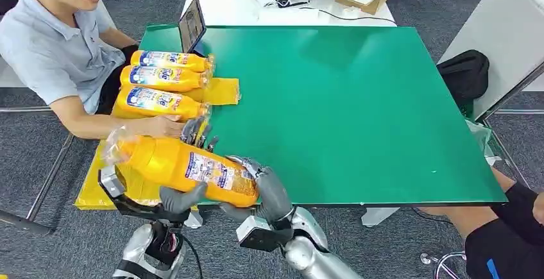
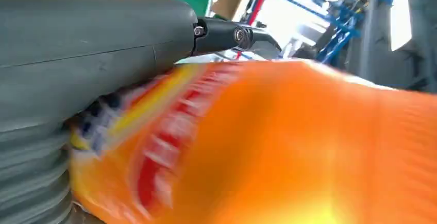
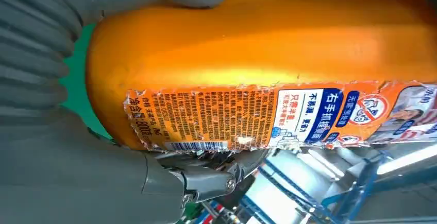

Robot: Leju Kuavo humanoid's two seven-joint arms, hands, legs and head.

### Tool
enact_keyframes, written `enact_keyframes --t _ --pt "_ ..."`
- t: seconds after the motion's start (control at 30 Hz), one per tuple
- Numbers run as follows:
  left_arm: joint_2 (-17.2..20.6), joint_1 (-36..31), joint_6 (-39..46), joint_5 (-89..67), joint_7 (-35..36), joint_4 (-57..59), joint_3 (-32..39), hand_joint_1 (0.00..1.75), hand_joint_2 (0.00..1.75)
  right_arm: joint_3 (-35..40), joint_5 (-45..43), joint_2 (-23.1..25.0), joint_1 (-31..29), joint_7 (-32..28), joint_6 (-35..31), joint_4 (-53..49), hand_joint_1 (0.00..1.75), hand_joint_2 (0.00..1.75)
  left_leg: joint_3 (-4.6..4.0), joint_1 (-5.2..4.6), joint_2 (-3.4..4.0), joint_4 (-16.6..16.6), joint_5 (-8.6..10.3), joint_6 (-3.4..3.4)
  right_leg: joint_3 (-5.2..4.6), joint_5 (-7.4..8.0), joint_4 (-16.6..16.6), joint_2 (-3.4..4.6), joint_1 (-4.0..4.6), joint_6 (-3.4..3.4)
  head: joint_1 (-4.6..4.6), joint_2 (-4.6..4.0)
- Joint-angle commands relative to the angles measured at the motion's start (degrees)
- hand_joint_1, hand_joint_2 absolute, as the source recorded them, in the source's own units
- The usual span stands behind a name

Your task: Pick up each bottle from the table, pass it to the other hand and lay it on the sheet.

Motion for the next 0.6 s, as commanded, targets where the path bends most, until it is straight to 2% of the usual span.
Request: enact_keyframes --t 0.03,0.4,0.43,0.47,0.5,0.53,0.6 --pt "-1.0 -3.7 0.3 1.9 0.7 0.7 5.3 0.0 1.75 3.6 1.7 -2.3 4.1 -0.9 -0.1 1.1 1.75 1.75 0.26 0.07 -0.17 0.0 -0.09 -0.06 0.32 -0.14 -0.1 -0.16 0.08 -0.11 0.0 0.0" --pt "-0.9 -3.6 -0.5 1.0 1.0 0.8 5.0 0.0 1.75 2.9 0.1 -1.1 5.9 -0.9 -0.1 1.1 1.75 1.75 0.15 0.04 -0.12 0.0 -0.05 -0.05 0.18 -0.09 0.0 -0.11 0.04 -0.08 0.0 0.0" --pt "-0.7 -3.4 -1.2 0.8 1.0 0.7 4.6 0.14 1.75 2.9 -0.6 -1.1 5.8 -0.9 0.0 0.9 1.73 1.75 0.23 0.07 -0.14 0.0 -0.1 -0.06 0.27 -0.14 0.0 -0.13 0.07 -0.11 0.02 0.0" --pt "-0.4 -3.2 -2.2 0.4 1.1 0.6 3.9 1.43 1.75 3.0 -1.5 -1.3 5.7 -0.9 0.0 0.6 1.75 1.75 0.18 0.06 -0.1 0.0 -0.07 -0.06 0.21 -0.1 0.0 -0.09 0.06 -0.1 0.02 0.0" --pt "0.0 -3.1 -3.1 -0.3 1.3 0.7 3.1 1.66 1.75 2.9 -1.8 -1.4 5.4 -0.9 -0.2 0.6 1.75 1.75 0.29 0.07 -0.12 0.0 -0.12 -0.07 0.33 -0.15 0.0 -0.11 0.07 -0.12 0.0 0.0" --pt "0.5 -3.0 -4.1 -1.0 1.3 0.8 2.2 1.75 1.75 2.8 -2.6 -1.6 5.2 -0.9 0.0 0.2 1.75 1.75 0.21 0.05 -0.11 0.0 -0.08 -0.06 0.25 -0.12 0.0 -0.1 0.05 -0.1 0.02 0.0" --pt "1.7 -2.8 -6.8 -2.8 0.7 1.1 0.1 1.75 1.75 2.0 -3.8 -1.9 4.5 -0.9 0.0 -0.4 1.75 1.75 0.17 0.03 -0.09 0.0 -0.07 -0.05 0.2 -0.1 0.0 -0.08 0.04 -0.09 0.02 0.0"
